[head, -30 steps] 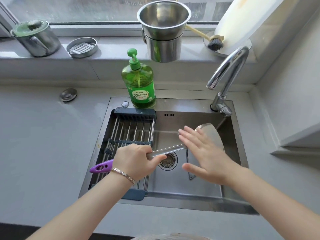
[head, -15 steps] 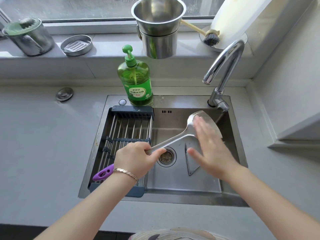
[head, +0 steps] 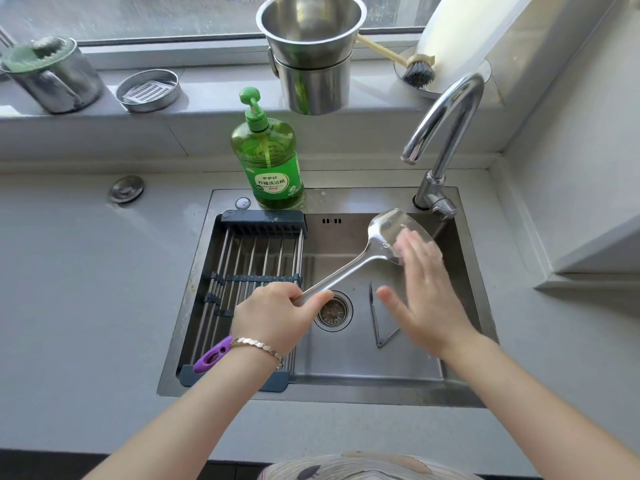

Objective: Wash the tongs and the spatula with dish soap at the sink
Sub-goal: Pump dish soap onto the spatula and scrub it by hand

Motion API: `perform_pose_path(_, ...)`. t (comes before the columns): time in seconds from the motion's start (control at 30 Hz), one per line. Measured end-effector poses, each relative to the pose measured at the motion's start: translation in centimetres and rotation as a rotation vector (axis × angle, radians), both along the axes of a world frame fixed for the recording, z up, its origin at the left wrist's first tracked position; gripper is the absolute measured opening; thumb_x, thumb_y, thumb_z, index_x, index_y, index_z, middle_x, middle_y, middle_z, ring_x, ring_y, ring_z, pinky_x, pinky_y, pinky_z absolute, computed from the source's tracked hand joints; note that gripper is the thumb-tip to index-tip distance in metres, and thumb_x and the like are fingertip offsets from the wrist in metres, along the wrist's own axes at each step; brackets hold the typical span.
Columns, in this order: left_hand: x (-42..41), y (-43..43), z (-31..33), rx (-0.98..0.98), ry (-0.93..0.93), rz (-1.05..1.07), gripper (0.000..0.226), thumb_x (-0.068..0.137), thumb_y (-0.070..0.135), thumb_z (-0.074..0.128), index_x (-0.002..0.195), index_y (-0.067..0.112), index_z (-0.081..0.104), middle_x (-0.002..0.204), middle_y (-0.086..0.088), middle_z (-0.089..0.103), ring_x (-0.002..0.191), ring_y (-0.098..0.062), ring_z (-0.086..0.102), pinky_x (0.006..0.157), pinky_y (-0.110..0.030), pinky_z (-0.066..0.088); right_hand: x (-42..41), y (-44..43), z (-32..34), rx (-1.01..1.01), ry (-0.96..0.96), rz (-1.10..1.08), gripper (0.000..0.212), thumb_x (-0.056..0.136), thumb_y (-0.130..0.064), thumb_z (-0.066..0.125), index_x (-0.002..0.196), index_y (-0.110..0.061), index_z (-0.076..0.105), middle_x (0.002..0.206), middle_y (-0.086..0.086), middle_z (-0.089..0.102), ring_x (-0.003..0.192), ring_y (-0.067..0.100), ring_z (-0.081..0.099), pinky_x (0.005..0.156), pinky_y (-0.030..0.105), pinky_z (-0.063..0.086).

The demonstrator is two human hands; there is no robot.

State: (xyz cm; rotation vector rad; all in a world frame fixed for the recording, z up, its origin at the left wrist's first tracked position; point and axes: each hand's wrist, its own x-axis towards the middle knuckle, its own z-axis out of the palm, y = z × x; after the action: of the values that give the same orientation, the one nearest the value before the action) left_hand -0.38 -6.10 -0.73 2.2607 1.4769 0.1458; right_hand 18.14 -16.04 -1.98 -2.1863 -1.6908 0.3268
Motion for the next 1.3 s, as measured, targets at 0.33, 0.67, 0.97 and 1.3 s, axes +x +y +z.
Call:
perform_pose_path(0.33, 0.5, -0.5, 0.1, -0.070, 0.012, 0.025, 0.056, 0.077, 0.068, 0.050, 0.053, 0.017, 0.044, 0.048, 0.006, 0.042, 0.054, -0.016, 0.045, 0.053, -0.024, 0.036, -0.6, 0.0, -0.6, -0.029, -0.092, 0.151, 0.099, 0.085, -0.073, 0.003, 0.146, 0.003, 0.020, 0.155, 0.016, 0.016, 0.144, 0.020, 0.005, 0.117, 0.031, -0.002)
perform_pose_path(0.67, -0.1, -0.7, 0.9, 0.086, 0.170, -0.114, 0.056, 0.078, 0.072, 0.041, 0.054, 0.021, 0.039, 0.053, 0.008, 0.043, 0.064, -0.014, 0.050, 0.063, -0.024, 0.045, 1.7, 1.7, 0.0, -0.146, 0.039, 0.241, 0.113, 0.062, -0.088, -0.014, 0.146, -0.013, -0.008, 0.155, -0.001, -0.013, 0.139, 0.000, -0.017, 0.117, 0.024, -0.008)
perform_pose_path(0.97, -0.2, -1.0, 1.2, 0.071, 0.205, -0.161, 0.054, 0.079, 0.072, 0.037, 0.058, 0.023, 0.042, 0.056, 0.009, 0.043, 0.066, -0.012, 0.051, 0.065, -0.024, 0.046, 1.5, 2.0, 0.1, -0.130, 0.042, 0.263, 0.120, 0.061, -0.088, -0.015, 0.150, -0.010, 0.005, 0.156, -0.001, -0.006, 0.138, 0.001, -0.013, 0.115, 0.021, -0.009)
perform_pose_path(1.3, 1.5, -0.9, 1.2, -0.130, 0.081, 0.014, 0.043, 0.083, 0.052, 0.052, 0.056, 0.020, 0.043, 0.055, 0.006, 0.046, 0.065, -0.020, 0.053, 0.063, -0.027, 0.043, -1.9, 1.0, -0.6, -0.061, -0.229, 0.362, 0.088, 0.091, -0.066, 0.010, 0.139, 0.003, 0.037, 0.147, 0.019, 0.037, 0.140, 0.025, 0.023, 0.113, 0.035, 0.010)
